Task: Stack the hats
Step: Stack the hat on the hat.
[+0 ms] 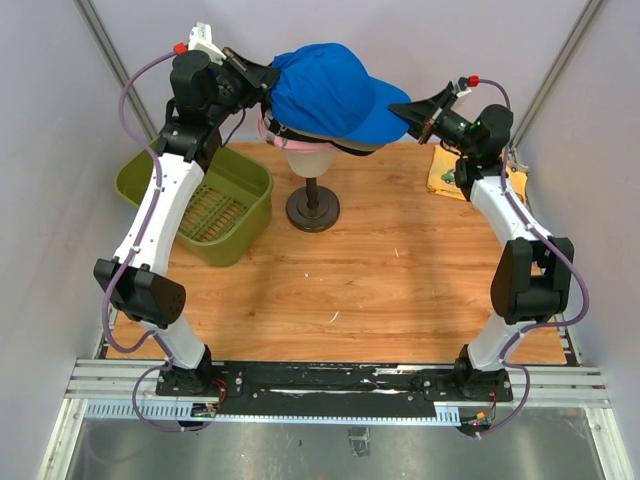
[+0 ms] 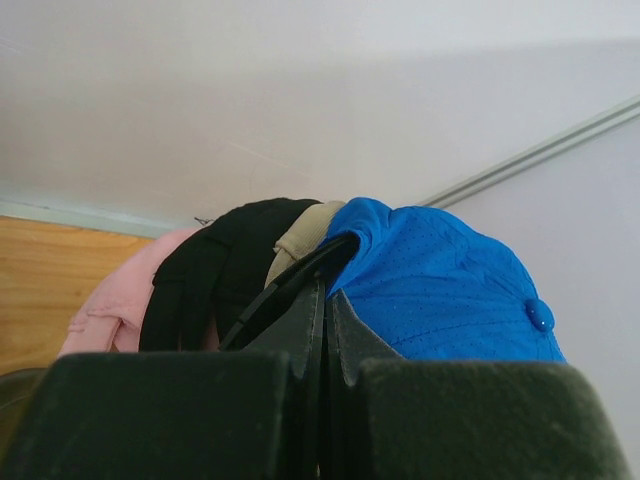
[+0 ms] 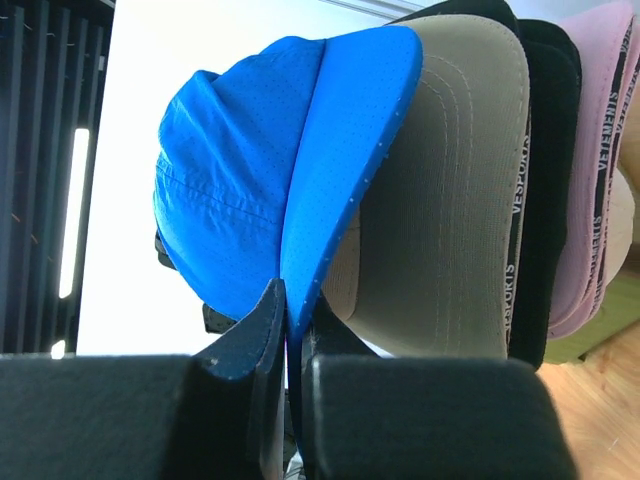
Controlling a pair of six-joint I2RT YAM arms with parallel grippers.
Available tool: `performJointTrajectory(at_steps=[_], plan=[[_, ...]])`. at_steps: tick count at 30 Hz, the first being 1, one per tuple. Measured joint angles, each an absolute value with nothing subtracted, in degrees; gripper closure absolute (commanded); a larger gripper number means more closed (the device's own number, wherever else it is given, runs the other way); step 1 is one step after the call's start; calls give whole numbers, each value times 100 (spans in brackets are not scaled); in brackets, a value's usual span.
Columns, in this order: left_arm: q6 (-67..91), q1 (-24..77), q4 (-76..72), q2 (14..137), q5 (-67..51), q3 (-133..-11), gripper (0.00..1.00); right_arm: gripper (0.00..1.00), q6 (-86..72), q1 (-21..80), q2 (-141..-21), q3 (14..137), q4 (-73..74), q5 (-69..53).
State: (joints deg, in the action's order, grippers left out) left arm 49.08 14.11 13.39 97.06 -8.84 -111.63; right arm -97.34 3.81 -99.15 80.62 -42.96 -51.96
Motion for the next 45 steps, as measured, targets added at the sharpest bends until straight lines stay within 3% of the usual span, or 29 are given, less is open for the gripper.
performJointTrajectory(at_steps=[5, 11, 15, 24, 36, 45], plan=[[4908, 1398, 1354, 9706, -882, -11174, 98, 81, -9424, 381, -9915, 8350, -3739, -5231], [4941, 1396, 1356, 9706, -884, -11174, 76, 65, -9214, 377, -9924, 8372, -3321, -5120], [4978, 1378, 1358, 9701, -864, -11174, 68, 57, -9135, 375, -9963, 8370, -3124, -5074], [4995, 1356, 1411, 9620, -746, -11128, 60, 44, -9129, 204, -9974, 8202, -3004, -4943], [5179, 1262, 1284, 9349, -613, -10715, 45, 43, -9094, 86, -9957, 8068, -2814, -4893], [5428, 1238, 1031, 9249, -565, -10466, 44, 42, -8941, 86, -9856, 8071, -2620, -4838]])
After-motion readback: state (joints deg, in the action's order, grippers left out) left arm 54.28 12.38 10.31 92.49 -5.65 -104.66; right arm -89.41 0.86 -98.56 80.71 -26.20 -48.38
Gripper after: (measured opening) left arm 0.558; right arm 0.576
